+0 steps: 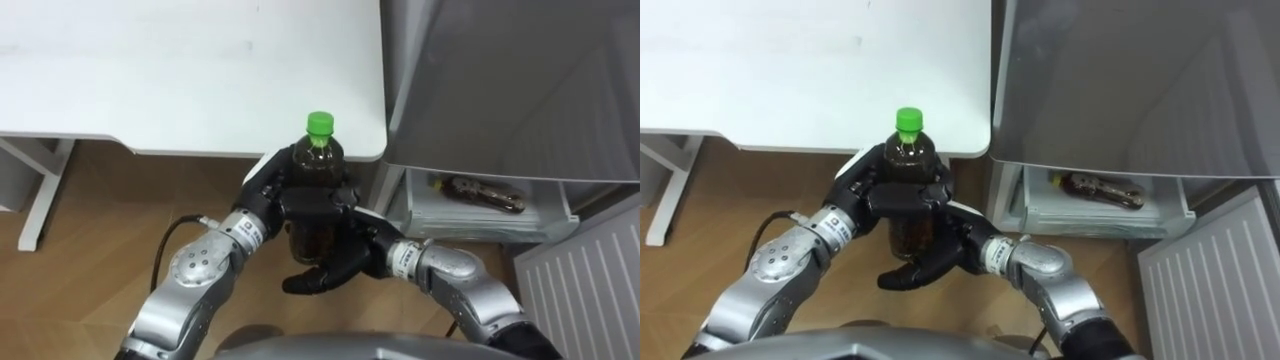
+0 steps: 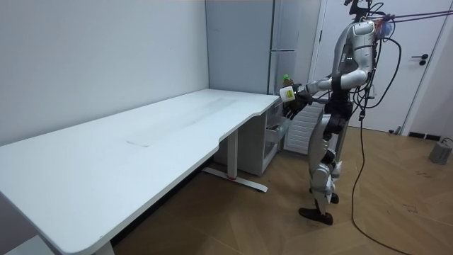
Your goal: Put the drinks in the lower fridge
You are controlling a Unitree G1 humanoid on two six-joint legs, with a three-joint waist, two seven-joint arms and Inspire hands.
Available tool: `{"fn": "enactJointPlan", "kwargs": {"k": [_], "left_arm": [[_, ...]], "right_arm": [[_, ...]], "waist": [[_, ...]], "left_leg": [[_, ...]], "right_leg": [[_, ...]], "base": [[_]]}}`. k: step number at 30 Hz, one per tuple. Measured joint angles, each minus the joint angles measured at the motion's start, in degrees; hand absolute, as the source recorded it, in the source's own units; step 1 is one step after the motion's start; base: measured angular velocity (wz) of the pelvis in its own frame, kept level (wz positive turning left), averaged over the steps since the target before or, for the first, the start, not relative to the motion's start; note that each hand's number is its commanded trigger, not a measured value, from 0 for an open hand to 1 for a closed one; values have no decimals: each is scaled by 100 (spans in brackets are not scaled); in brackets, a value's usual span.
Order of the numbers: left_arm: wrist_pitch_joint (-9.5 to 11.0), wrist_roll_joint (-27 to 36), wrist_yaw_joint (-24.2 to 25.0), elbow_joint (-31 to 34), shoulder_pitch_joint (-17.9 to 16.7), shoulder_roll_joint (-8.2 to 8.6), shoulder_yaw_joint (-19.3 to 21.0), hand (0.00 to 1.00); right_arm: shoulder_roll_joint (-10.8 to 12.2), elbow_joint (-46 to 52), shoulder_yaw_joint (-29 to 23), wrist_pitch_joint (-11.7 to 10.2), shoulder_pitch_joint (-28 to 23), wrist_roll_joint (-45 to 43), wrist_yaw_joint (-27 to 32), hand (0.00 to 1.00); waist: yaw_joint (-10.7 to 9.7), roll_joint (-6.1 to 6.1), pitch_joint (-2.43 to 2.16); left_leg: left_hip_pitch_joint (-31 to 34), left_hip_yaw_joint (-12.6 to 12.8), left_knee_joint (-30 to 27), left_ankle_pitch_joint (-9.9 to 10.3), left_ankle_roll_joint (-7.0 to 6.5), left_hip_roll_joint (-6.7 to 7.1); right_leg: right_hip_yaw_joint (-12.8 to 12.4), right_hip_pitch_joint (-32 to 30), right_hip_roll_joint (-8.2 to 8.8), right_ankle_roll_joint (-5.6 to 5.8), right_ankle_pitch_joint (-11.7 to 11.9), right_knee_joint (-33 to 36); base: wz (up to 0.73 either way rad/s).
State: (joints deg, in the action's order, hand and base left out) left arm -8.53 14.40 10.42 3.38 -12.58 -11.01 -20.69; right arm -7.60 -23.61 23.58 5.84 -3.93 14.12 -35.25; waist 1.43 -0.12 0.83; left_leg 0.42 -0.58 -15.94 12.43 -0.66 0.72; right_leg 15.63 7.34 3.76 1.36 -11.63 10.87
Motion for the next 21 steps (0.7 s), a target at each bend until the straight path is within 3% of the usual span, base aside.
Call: {"fn": "enactJointPlan", "kwargs": {"k": [21], "left_arm": [[50, -156, 179, 3, 70, 51, 3, 100]], "right_arm": [[-112, -9, 43, 57, 0, 854, 20, 0]], "waist": [[36, -64, 5]], "left_leg": [[-99, 10, 71, -12, -3, 2]], "right_leg": [[8, 70, 7, 2, -1, -15]], "base": [[0]]}}
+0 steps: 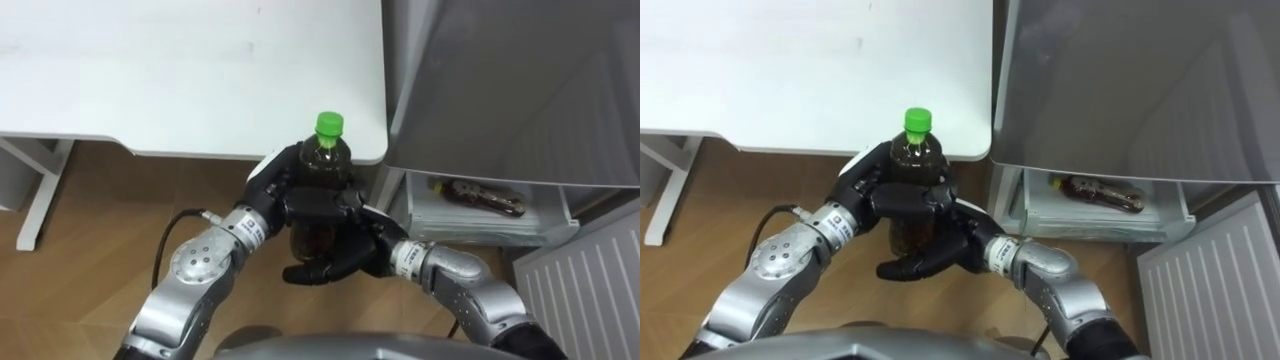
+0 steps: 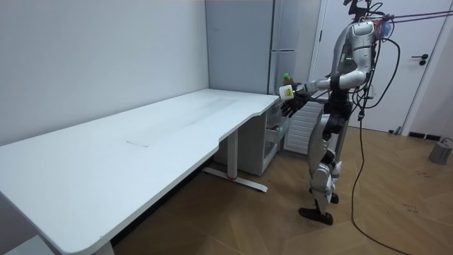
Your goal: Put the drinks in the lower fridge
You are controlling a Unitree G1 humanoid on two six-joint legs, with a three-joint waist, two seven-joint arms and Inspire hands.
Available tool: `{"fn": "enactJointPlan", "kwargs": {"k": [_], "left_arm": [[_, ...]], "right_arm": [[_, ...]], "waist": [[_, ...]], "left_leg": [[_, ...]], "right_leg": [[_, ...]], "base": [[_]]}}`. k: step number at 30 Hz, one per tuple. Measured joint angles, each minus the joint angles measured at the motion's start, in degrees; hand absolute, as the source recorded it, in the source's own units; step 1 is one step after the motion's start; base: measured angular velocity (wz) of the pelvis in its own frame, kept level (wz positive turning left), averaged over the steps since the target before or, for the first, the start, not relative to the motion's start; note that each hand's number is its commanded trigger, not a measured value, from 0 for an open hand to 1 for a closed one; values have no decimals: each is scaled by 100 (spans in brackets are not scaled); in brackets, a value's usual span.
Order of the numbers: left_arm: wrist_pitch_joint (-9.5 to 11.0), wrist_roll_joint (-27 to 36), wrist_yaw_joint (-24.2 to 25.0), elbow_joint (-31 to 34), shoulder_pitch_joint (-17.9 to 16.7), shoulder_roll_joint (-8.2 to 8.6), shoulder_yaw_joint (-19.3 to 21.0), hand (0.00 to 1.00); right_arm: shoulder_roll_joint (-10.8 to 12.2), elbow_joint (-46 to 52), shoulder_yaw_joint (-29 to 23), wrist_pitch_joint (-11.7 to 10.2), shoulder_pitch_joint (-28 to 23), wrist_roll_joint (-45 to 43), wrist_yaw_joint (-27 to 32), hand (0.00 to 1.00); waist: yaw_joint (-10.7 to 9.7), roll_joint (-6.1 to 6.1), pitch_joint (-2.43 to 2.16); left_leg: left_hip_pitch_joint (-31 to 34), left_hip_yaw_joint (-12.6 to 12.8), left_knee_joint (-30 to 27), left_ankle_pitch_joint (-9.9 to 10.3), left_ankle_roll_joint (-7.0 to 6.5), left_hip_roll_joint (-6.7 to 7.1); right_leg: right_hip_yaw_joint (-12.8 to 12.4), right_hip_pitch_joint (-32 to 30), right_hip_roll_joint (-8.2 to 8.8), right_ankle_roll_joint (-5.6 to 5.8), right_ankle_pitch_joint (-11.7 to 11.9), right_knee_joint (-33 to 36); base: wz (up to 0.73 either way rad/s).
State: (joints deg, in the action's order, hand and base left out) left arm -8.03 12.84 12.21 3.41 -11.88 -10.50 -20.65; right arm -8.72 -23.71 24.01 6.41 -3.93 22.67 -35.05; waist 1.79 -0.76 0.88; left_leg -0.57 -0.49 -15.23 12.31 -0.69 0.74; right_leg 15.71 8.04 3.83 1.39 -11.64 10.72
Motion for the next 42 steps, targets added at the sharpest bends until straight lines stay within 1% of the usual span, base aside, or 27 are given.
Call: {"fn": "enactJointPlan", "kwargs": {"k": [5, 6, 7, 8, 9, 10, 18, 22, 25, 27, 28, 29, 30, 31, 32, 36, 39, 42], "left_arm": [[0, -5, 66, 0, 4, 2, 7, 100], [0, -15, 71, 0, 11, 1, 7, 100], [0, -53, 84, 0, 14, 5, 9, 100], [0, -112, 97, 0, 15, 15, 8, 100], [0, -173, 112, 4, 16, 40, 5, 100], [0, -237, 141, 8, 16, 52, 5, 100], [0, -243, 269, 60, 16, 60, -40, 100], [-2, -242, 311, 62, 16, 62, -63, 100], [-20, -218, 308, 61, 14, 68, -54, 100], [-20, -213, 308, 61, 14, 76, -53, 99], [-20, -213, 308, 61, 14, 79, -54, 88], [-20, -213, 308, 61, 14, 80, -54, 80], [-20, -207, 308, 61, 14, 81, -53, 62], [-20, -171, 308, 61, 14, 80, -51, 5], [-20, -159, 308, 61, 14, 79, -47, 0], [-14, -112, 312, 62, 13, 72, -27, 0], [81, -117, 300, 62, 31, 84, -12, 0], [94, -115, 300, 62, 103, 89, -1, 0]], "right_arm": [[-1, -25, 19, 6, -12, 237, 7, 0], [-5, -30, 59, 7, -13, 372, 37, 25], [-4, -30, 73, 11, -28, 489, 81, 66], [-4, -30, 74, 13, -37, 547, 89, 84], [-4, -30, 74, 30, -55, 680, 116, 96], [-4, -30, 73, 59, -57, 763, 131, 100], [-5, -32, 72, 67, -73, 930, 242, 100], [-22, -34, 130, 61, -73, 927, 271, 100], [-74, -34, 239, -55, -74, 925, 277, 100], [-74, -34, 239, -61, -74, 926, 279, 100], [-74, -34, 239, -61, -74, 926, 281, 100], [-74, -34, 240, -61, -74, 926, 281, 100], [-74, -34, 243, -65, -74, 926, 281, 100], [-74, -34, 248, -76, -74, 926, 281, 100], [-74, -34, 254, -82, -75, 926, 282, 100], [-80, -35, 258, -103, -76, 929, 283, 100], [-79, -36, 300, -75, -139, 1317, 282, 100], [-80, -46, 366, -59, -174, 1646, 282, 100]], "waist": [[9, -1, -1], [10, -1, -1], [10, 0, -1], [12, 2, -2], [14, 5, -4], [14, 9, -7], [13, 49, -33], [17, 59, -34], [18, 60, -35], [17, 63, -37], [17, 64, -37], [17, 64, -37], [17, 64, -37], [17, 65, -38], [16, 65, -38], [18, 69, -39], [21, 69, -38], [22, 73, -33]], "left_leg": [[1, 19, -16, 0, 0, -5], [7, 21, -16, 0, 0, -5], [14, 20, -19, 0, 0, -5], [23, 19, -25, 0, 0, -5], [43, 18, -35, 0, 0, -5], [66, 18, -42, 0, 0, -5], [104, 18, -42, 0, 0, -4], [105, 18, -36, 0, 0, -4], [111, 18, -36, 0, 0, -4], [109, 18, -37, 0, 0, -4], [108, 18, -37, 0, 0, -4], [108, 18, -38, 0, 0, -4], [107, 18, -39, 0, 0, -4], [107, 18, -40, 0, 0, -4], [107, 18, -40, 0, 0, -4], [106, 18, -41, 0, 0, -3], [104, 15, -38, 0, 0, -3], [101, 14, -35, 0, 0, -2]], "right_leg": [[7, 3, 1, 0, 1, 2], [8, 1, 1, 0, 1, 2], [7, -2, -1, 0, 1, 1], [8, -6, -1, 0, 1, 2], [10, -19, -1, 0, 1, 3], [10, -38, -1, -1, 1, 4], [10, -78, -2, -1, 2, 2], [6, -82, -3, -1, 2, 2], [4, -90, -3, -1, 2, 4], [4, -85, -3, -1, 2, 4], [3, -84, -3, -1, 2, 4], [3, -84, -3, -1, 2, 5], [2, -83, -3, -1, 2, 5], [2, -82, -3, -1, 2, 5], [3, -81, -3, -1, 2, 5], [2, -79, -3, -1, 2, 6], [4, -79, -3, -1, 2, 5], [4, -79, -2, -1, 2, 4]], "base": [[0], [0], [0], [0], [0], [0], [0], [0], [0], [0], [0], [0], [0], [0], [0], [0], [0], [0]]}}
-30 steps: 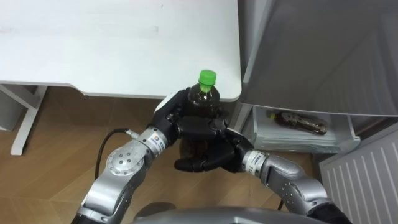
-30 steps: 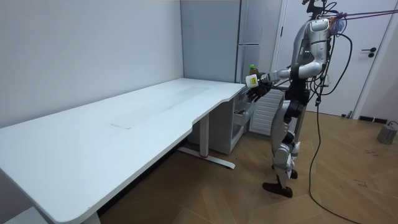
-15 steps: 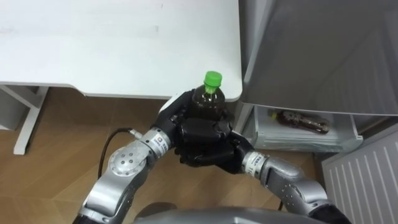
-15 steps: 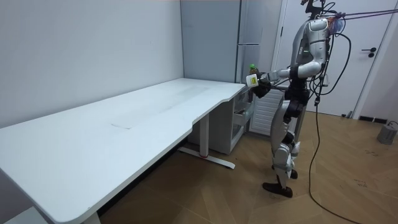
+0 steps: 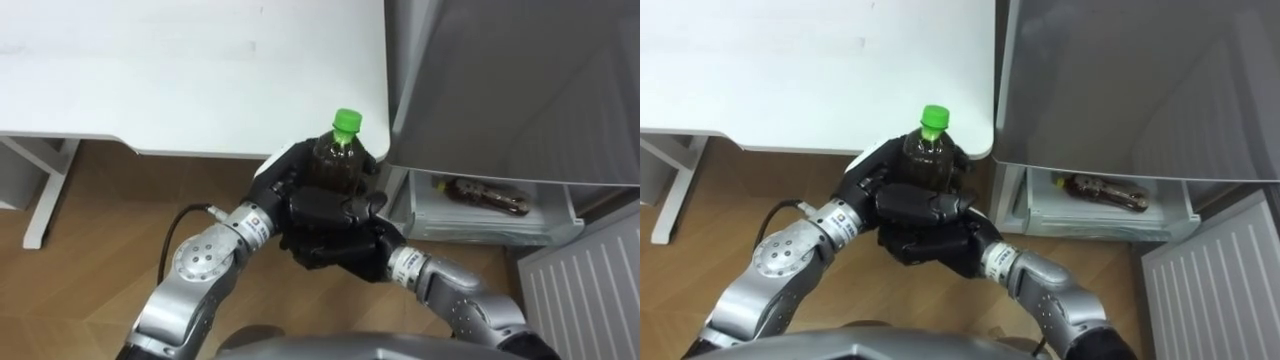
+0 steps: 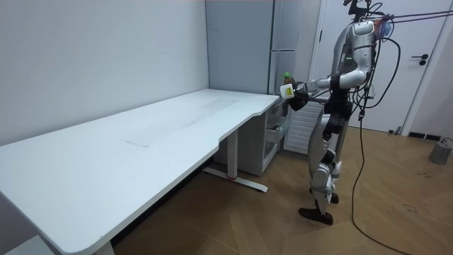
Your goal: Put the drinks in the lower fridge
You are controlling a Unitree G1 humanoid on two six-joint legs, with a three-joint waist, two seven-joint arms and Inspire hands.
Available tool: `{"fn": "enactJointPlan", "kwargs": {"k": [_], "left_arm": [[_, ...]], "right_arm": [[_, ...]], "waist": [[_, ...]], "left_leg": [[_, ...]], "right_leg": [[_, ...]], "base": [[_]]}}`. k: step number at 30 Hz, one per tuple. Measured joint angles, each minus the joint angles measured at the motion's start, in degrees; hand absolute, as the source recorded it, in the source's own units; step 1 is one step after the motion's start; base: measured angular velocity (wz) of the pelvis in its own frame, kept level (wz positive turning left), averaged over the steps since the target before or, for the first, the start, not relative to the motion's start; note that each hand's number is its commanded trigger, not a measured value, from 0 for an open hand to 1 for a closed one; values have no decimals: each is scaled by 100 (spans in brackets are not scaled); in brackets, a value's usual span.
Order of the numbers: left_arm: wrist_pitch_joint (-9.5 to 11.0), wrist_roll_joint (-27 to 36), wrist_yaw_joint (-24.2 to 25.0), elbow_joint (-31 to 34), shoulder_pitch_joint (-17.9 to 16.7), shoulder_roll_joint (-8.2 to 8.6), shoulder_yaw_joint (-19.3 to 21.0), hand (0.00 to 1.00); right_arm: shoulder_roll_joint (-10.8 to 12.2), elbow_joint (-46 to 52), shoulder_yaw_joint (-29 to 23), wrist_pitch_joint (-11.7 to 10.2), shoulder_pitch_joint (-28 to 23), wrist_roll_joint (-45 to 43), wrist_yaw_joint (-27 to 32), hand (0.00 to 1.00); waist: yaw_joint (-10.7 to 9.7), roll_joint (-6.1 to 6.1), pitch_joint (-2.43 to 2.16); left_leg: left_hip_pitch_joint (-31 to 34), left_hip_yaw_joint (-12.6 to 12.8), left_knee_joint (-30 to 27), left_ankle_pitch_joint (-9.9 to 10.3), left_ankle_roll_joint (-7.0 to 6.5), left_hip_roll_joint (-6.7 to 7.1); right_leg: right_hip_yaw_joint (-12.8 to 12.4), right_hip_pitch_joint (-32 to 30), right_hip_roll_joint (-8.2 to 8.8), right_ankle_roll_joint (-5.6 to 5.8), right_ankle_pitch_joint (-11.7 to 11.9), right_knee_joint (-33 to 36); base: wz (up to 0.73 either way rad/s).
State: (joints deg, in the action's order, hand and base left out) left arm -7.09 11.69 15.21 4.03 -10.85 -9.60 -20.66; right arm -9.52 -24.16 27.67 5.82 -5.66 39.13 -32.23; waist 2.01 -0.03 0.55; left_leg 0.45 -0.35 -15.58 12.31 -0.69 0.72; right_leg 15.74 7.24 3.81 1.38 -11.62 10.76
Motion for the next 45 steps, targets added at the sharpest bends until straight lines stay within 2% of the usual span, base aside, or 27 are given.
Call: {"fn": "enactJointPlan", "kwargs": {"k": [16, 23, 29, 33, 41, 45], "left_arm": [[277, 24, 5, 63, 143, 29, -79, 0], [287, 79, -13, 64, 143, 49, -92, 0], [304, 227, -103, 175, 143, 41, -85, 0], [303, 231, -101, 342, 142, 24, -96, 0], [321, 233, -97, 735, 143, -7, -56, 0], [335, 237, -112, 834, 143, -28, 42, 0]], "right_arm": [[-6, -4, 108, 65, -7, 827, 32, 100], [-15, -12, 135, 64, -6, 858, 38, 100], [-30, -20, 242, 64, -7, 1242, 33, 100], [-21, -19, 253, 58, -6, 1399, -29, 100], [-16, -19, 263, 48, -11, 1685, -164, 100], [-49, -18, 258, 48, -17, 1681, -170, 100]], "waist": [[7, -45, 28], [11, -44, 29], [14, -52, 34], [12, -102, 62], [12, -107, 47], [0, -23, 22]], "left_leg": [[-16, 0, 6, 0, 0, 1], [-19, 4, 12, 0, 0, -1], [-17, 4, 20, 0, 0, -2], [-1, 4, 22, 0, 0, -2], [-26, 7, -16, -1, 0, -1], [-53, 7, -10, -1, 0, 1]], "right_leg": [[-4, 12, -2, 0, 0, -2], [-9, 13, -4, 0, 0, -2], [-6, 10, -5, 0, 0, -8], [-4, -3, -6, 0, 0, -12], [-5, 10, -2, 0, 0, -15], [-7, 28, 2, 0, 0, -14]], "base": [[0], [0], [0], [0], [0], [0]]}}
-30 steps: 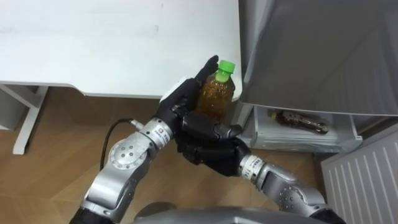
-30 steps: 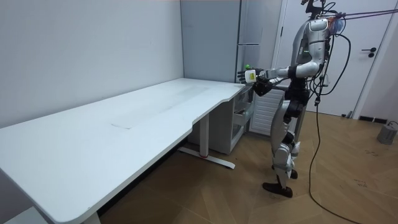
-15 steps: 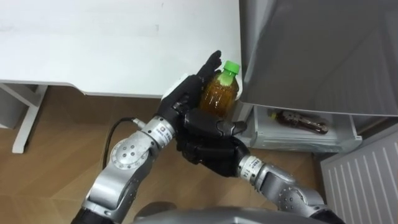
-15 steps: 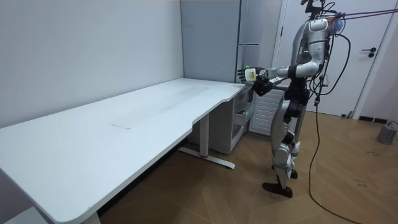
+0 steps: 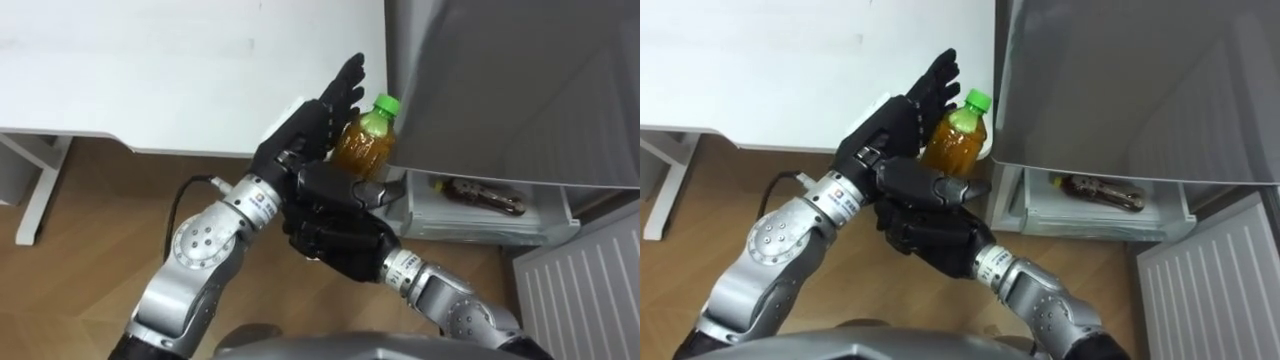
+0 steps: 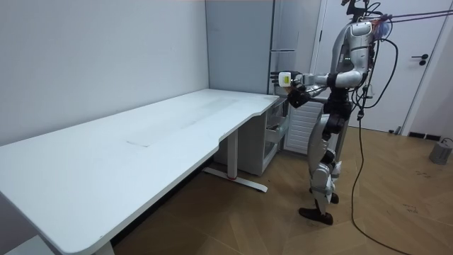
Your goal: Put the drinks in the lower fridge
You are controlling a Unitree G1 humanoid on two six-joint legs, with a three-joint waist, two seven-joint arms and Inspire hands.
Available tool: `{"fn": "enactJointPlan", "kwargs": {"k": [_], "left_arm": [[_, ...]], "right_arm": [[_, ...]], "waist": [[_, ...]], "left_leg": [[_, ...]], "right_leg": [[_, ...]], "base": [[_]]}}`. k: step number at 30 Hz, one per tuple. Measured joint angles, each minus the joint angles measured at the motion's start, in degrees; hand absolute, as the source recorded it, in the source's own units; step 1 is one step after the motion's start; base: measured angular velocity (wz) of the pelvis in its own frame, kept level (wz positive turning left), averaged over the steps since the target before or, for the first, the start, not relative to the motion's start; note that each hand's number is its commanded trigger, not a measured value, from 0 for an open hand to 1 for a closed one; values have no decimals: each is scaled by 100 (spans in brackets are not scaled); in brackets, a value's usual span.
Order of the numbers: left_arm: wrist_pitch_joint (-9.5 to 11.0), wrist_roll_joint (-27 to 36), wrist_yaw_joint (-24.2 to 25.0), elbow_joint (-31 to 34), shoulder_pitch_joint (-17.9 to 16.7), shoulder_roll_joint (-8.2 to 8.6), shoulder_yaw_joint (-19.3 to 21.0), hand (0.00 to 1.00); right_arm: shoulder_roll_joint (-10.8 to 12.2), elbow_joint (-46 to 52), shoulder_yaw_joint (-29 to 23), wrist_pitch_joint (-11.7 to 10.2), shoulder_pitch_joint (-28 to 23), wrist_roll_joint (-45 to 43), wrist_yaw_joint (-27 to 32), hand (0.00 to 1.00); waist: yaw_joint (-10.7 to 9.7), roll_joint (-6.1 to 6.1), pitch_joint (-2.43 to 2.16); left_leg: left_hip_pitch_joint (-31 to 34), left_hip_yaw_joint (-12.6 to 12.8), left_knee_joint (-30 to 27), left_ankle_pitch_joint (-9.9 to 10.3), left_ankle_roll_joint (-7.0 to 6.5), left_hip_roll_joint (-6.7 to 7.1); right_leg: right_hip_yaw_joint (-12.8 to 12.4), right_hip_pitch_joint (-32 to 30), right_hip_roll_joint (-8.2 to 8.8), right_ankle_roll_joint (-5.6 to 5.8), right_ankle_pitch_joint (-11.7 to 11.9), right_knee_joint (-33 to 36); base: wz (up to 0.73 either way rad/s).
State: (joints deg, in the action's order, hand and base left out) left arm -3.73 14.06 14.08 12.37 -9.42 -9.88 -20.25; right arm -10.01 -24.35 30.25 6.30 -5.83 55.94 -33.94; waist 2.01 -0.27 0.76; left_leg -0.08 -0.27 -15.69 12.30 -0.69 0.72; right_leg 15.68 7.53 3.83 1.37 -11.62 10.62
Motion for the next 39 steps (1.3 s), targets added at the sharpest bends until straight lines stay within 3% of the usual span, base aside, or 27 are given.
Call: {"fn": "enactJointPlan", "kwargs": {"k": [6, 15, 20, 24, 29, 32, 39], "left_arm": [[66, -12, -118, 352, 0, 5, 74, 0], [87, -74, -243, 529, 7, 17, 437, 0], [167, -16, -665, 762, 6, -26, 931, 0], [497, -1, -937, 949, 6, -32, 1357, 0], [554, -5, -1572, 948, 4, -34, 1580, 0], [572, -24, -1830, 949, -6, -33, 1661, 0], [823, -133, -2483, 942, -60, -12, 2483, 0]], "right_arm": [[-33, 0, -4, -2, -6, 1, -7, 100], [-123, -4, -33, -1, -223, -50, -14, 100], [-134, -3, -212, -1, -247, -67, -14, 100], [-139, 1, -504, -1, -393, -77, -20, 100], [-191, 1, -679, -2, -484, -115, -20, 100], [-213, 10, -741, -2, -588, -230, -20, 100], [-252, 12, -1039, -16, -803, -941, -28, 100]], "waist": [[58, 100, 8], [165, 91, 15], [192, 72, 28], [318, 81, 23], [424, 96, 25], [527, 126, 7], [684, 256, -13]], "left_leg": [[-139, 8, 121, -12, 11, -3], [-165, 15, 98, -21, 9, -1], [-172, -2, 108, -19, 9, -1], [-239, -6, 96, -19, 9, 2], [-255, -5, 115, -19, 9, 2], [-294, -8, 131, -19, 9, 1], [-420, 3, 180, -25, 14, 3]], "right_leg": [[-47, 90, -10, 1, 0, 4], [-23, 94, -2, 0, 0, -1], [14, 145, -5, 0, 0, -11], [16, 191, -4, 1, 0, -10], [10, 215, -5, 1, 0, -9], [13, 248, -4, 1, 0, -12], [1, 353, -6, 1, 0, -27]], "base": [[-3], [0], [2], [0], [0], [0], [-1]]}}
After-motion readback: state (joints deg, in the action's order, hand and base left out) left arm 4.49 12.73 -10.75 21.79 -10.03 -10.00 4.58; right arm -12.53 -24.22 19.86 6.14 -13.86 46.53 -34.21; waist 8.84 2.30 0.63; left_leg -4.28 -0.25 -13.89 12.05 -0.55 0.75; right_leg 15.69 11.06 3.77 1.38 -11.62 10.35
